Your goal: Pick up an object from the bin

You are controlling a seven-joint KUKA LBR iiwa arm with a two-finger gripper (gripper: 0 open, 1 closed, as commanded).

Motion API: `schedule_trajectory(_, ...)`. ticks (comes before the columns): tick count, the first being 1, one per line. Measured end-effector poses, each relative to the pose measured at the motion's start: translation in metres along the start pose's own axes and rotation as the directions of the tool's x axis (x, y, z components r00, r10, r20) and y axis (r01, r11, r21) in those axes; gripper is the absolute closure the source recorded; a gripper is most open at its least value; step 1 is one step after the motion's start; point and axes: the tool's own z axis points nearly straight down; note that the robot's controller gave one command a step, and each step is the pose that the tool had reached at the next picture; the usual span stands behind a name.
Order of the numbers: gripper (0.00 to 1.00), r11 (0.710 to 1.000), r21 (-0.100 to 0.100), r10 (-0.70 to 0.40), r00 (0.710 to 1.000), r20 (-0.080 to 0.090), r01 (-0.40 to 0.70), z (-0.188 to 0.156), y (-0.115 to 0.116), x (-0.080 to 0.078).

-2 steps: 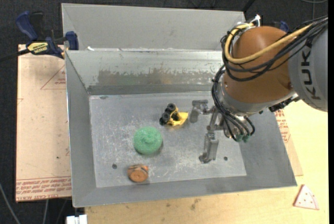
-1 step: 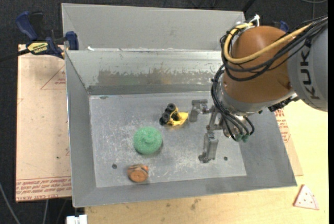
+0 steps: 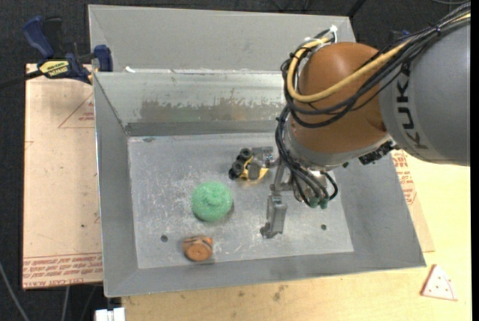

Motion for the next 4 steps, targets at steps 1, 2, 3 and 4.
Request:
schedule_trajectory(1, 0.0, 0.997, -0.001, 0.082, 0.997, 0.011, -0.082, 0.012, -0.004, -0.035)
schedule_trajectory(2, 0.0, 1.0, 0.001, -0.017, 1.0, 0.007, 0.017, 0.054, 0.024, -0.047)
schedule_trajectory(3, 0.0, 0.999, 0.001, -0.045, 0.999, 0.004, 0.045, 0.076, 0.035, -0.046)
schedule_trajectory(4, 0.0, 0.994, 0.0, 0.105, 0.994, 0.005, -0.105, 0.105, 0.045, -0.043)
